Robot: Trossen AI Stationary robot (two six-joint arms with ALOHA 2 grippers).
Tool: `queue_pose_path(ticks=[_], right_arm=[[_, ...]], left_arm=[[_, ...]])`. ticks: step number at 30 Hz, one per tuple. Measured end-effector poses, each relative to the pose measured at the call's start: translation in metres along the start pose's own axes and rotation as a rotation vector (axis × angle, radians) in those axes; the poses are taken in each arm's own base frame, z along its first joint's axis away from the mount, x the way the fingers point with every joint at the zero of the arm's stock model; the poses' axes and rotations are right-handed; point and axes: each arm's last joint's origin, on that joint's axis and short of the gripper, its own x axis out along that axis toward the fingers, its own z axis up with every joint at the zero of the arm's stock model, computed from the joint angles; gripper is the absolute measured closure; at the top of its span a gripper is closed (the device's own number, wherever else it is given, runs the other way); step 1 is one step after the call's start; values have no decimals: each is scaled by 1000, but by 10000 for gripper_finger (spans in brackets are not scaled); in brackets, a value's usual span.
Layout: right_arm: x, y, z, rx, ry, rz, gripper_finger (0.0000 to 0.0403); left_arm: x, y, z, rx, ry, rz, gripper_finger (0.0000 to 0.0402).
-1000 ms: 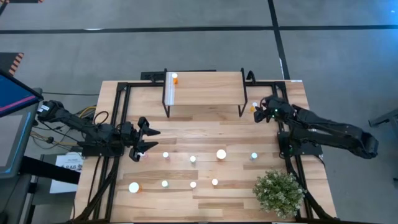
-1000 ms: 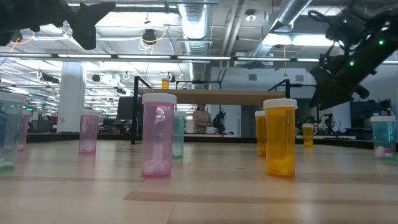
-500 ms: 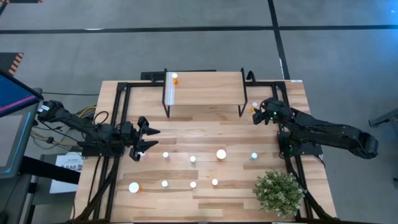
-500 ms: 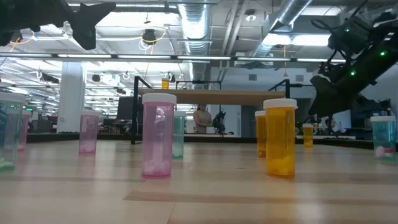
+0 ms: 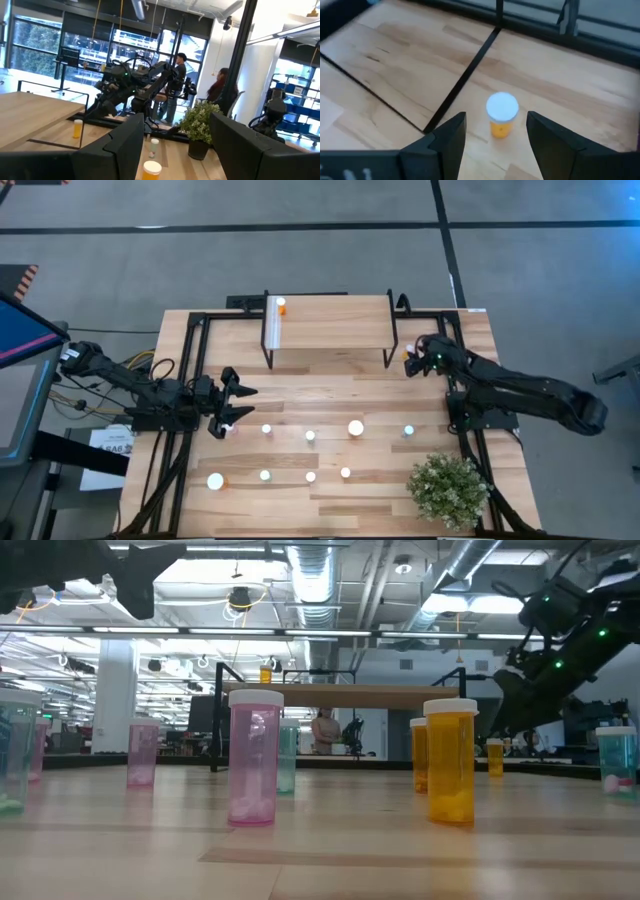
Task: Pick and place medicine bottles onto shelf by color
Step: Put the top small orange pill bottle on the shelf
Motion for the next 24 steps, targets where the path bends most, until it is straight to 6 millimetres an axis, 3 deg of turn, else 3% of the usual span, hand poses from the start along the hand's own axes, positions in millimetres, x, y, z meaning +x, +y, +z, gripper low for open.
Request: queue_pose_path(ticks=[24], right_arm=[[36,-3,0,-31,63,-38,178]], left_arm=[[0,0,0,1,3,-1,189]])
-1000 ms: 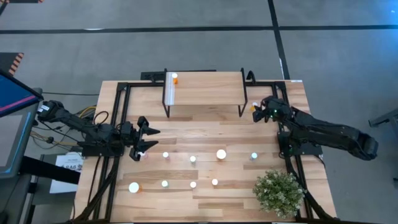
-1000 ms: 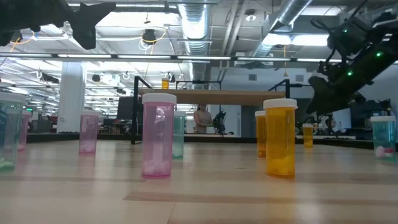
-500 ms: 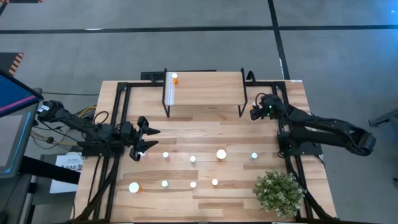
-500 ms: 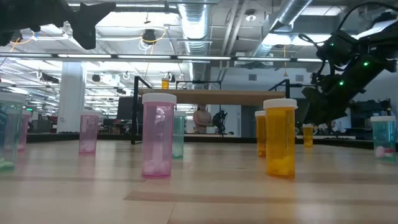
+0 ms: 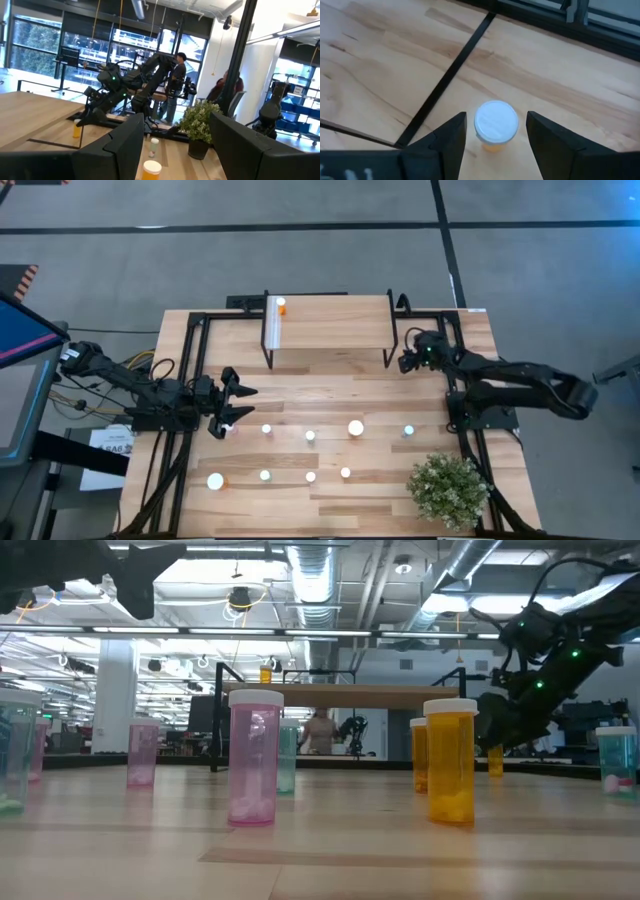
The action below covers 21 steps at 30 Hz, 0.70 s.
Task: Pick and place medicine bottles onto shelf by color
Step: Put the top small orange pill bottle on the shelf
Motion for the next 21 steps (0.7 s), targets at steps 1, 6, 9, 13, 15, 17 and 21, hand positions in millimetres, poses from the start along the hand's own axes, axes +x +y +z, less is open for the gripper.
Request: queue_pose_path(ticks=[1,6,9,13,15,17,21], right_arm=[[1,0,0,-1,5,-2,182],[2,1,1,2,-9,2,211],[2,1,1,-1,-14,3,235],[2,1,2,-4,-17,3,265],[2,1,2,-4,-17,2,275],[2,1,2,-4,-17,2,279],[1,1,2,-4,-19,3,274]], left_arm=[[0,0,0,0,0,0,189],[0,0,0,1,3,1,189],[0,0,0,1,4,0,189],[0,0,0,0,4,0,189],[0,0,0,0,4,1,189],[0,0,0,0,4,0,189],[0,0,0,-3,4,0,189]])
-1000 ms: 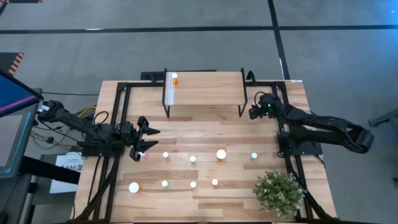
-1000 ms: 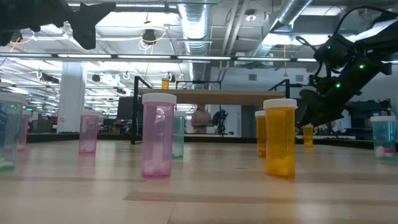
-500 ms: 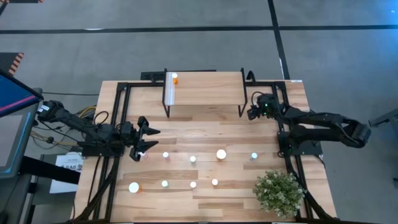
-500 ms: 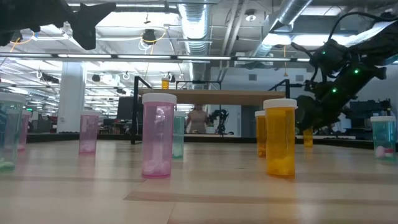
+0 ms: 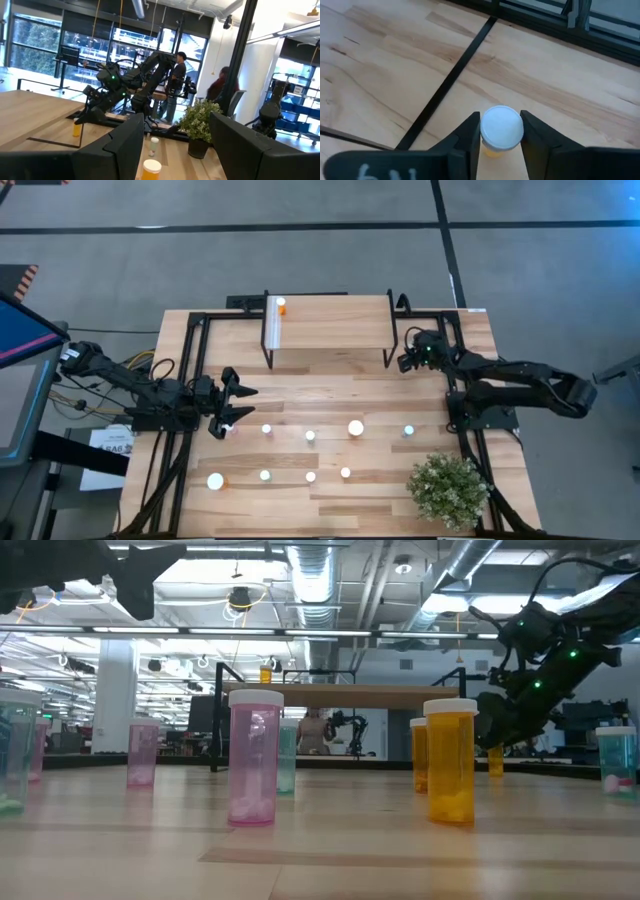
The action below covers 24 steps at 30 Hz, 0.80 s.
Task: Pick and place medicine bottles onto shelf by color
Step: Put the top small orange pill bottle on the shelf
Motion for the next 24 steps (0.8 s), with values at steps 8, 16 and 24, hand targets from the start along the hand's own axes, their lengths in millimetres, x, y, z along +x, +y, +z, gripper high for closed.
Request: queue_pose_path(ticks=[8,16,24], right_arm=[[-12,0,10,5,-15,4,271],[-33,0,33,11,-41,11,274],[-61,3,68,9,-130,32,268]], left_arm=[[0,0,0,0,0,0,189],[0,0,0,-4,0,0,189],[0,0,0,-5,0,0,189]])
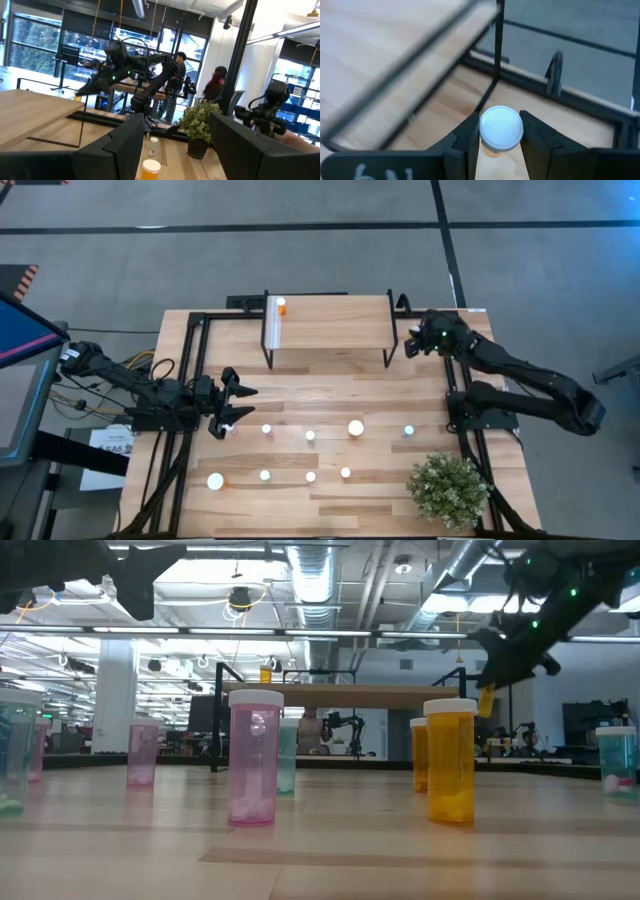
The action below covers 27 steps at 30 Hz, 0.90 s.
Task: Pick and place medicine bottles onto shelf by color
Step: Put the top small orange pill bottle on the shelf
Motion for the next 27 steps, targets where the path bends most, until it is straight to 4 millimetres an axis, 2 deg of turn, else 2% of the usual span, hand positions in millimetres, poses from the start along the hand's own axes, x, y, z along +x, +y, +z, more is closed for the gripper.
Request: queue_pose_path(ticks=[14,20,27], right_arm=[[-32,9,61,13,-154,72,268],[-32,29,83,-15,-156,161,266],[-21,54,112,-65,-150,207,265]], left_arm=[[0,0,0,-4,0,0,189],[0,0,0,-4,0,0,189],[0,0,0,-4,0,0,189]])
